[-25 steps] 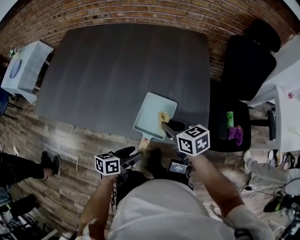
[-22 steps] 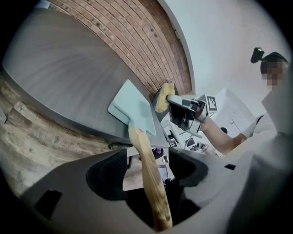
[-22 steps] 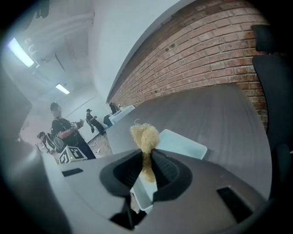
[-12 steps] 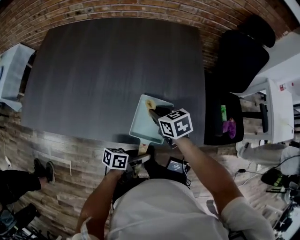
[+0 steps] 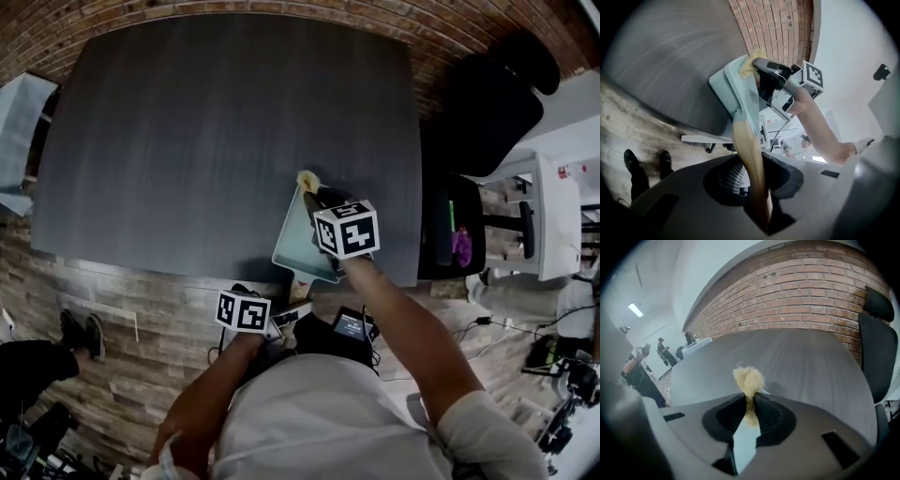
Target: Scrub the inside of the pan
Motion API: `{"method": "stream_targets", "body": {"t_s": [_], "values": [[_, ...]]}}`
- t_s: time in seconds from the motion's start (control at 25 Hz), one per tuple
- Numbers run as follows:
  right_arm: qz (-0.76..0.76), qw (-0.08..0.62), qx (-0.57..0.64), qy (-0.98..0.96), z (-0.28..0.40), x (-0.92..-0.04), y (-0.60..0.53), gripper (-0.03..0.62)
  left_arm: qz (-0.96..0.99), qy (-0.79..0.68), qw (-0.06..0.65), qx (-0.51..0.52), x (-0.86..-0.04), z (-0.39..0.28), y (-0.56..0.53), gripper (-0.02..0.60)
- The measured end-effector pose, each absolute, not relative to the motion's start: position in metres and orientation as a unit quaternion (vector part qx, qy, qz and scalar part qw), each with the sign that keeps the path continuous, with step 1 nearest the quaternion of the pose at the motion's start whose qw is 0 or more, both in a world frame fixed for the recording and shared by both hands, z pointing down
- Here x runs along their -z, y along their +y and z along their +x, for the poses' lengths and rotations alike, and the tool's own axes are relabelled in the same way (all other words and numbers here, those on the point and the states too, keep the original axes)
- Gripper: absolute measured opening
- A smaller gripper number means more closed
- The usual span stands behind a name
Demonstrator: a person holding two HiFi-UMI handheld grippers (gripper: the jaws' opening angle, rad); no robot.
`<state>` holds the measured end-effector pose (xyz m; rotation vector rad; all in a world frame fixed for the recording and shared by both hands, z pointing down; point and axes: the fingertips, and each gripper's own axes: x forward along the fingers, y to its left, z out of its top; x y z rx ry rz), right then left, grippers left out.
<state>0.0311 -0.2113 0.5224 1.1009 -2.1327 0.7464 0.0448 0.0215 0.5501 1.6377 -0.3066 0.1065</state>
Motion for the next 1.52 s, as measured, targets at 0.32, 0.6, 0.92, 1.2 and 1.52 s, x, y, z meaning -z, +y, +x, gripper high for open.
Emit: {"method": "stream_targets", "body": {"t_s": [0.32, 0.6, 0.92, 1.2, 1.52], "values": [[0.438, 0.328, -0.264, -0.794, 0.026, -0.536, -0.215, 0.057, 0.733, -0.124, 0.660, -0.108, -0.551, 0.045, 0.026, 0.095], [0.386, 0.325, -0.279, -0.817, 0.006, -0.536, -0.194, 0.057, 0.743, -0.095, 0.645, -0.150, -0.552, 0.045, 0.038, 0.107], [0.324, 0.332, -0.297, -0.834, -0.014, -0.539, -0.153, 0.057, 0.741, -0.092, 0.643, -0.168, -0.553, 0.047, 0.038, 0.112], [0.263, 0.340, -0.314, -0.847, -0.026, -0.542, -0.114, 0.057, 0.743, -0.094, 0.637, -0.185, -0.555, 0.047, 0.039, 0.117], [0.194, 0.350, -0.323, -0.857, -0.034, -0.544, -0.083, 0.057, 0.741, -0.099, 0.635, -0.196, -0.556, 0.048, 0.039, 0.118]]}}
